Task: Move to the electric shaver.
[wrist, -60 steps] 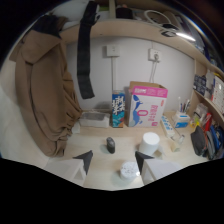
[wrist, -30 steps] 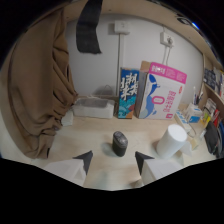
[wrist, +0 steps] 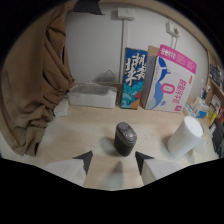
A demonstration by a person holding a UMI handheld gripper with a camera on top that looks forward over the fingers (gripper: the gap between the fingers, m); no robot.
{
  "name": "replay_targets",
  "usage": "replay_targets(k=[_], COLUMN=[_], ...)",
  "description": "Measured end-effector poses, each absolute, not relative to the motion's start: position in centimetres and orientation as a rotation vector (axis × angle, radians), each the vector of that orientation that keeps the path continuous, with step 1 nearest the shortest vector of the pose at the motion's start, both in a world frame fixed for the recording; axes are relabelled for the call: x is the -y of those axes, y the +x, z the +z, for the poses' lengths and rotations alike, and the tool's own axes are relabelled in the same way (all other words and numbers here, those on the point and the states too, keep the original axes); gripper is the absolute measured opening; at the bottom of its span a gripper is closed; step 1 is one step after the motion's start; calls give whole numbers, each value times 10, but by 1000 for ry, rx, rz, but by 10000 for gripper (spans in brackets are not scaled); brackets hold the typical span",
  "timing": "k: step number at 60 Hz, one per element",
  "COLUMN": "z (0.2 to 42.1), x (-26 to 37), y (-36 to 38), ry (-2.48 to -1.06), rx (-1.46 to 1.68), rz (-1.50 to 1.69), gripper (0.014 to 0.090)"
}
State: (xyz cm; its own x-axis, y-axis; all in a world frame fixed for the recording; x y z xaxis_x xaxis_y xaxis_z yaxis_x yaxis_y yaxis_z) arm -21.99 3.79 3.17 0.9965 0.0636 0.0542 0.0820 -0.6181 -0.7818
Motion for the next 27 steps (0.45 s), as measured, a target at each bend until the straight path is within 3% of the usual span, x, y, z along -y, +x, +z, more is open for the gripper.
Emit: replay_targets(k=[27], z=[32], x=[-36], y=[-221], ry=[-2245], rx=[76], rz=[-6], gripper=[869])
